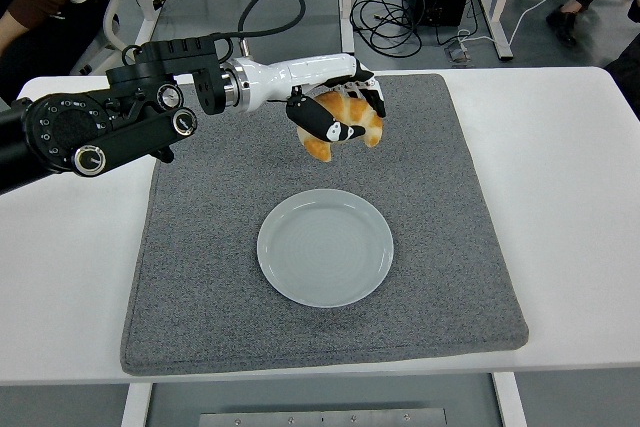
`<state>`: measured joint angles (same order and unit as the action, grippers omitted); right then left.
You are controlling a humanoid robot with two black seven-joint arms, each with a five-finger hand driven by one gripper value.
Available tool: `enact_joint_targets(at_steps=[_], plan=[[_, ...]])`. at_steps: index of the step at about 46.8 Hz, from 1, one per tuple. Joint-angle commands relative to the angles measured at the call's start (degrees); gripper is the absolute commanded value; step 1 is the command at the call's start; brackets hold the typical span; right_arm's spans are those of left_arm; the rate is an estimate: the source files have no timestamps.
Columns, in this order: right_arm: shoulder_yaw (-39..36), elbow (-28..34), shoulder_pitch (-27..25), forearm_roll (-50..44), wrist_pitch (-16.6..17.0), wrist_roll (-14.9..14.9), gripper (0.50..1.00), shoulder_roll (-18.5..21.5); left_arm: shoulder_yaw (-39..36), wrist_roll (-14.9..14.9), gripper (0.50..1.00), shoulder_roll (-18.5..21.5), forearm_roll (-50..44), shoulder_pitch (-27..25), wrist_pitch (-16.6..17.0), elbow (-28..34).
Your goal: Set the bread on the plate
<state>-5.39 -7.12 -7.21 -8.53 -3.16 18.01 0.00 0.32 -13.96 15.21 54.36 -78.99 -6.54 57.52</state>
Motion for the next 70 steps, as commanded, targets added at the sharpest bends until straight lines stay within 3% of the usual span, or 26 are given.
enact_joint_targets(at_steps=[1,12,18,37,59,70], plan=[[0.0,0.0,-0.1,0.0,0.0,0.0,1.000,0.0,-0.4,-0.1,0.500,0.1,0.7,1.3,0.2,1.5],[0.0,0.0,-0.1,0.0,0.0,0.0,1.000,0.0,0.2,-1.7,0.500,0.9,10.3,6.8,1.4,5.5],[0.0,0.0,-0.1,0.0,0.0,0.0,1.000,0.0,0.2,-4.4,0.500,0.8,11.0,8.1,2.5,5.5],[0.0,0.1,-0.2,0.0,0.0,0.0,1.000,0.0,-0.5,-9.1,0.500,1.0,16.7,13.2,6.7,5.3],[0.0,0.1,-0.2,0.0,0.0,0.0,1.000,0.0,-0.2,-10.5,0.500,1.0,17.1,16.5,8.6,3.7],[-0.1,0.0,-0.1,0.0,0.0,0.0,1.000,0.0,0.1,-13.1,0.500,0.7,16.0,17.6,8.6,-0.7]])
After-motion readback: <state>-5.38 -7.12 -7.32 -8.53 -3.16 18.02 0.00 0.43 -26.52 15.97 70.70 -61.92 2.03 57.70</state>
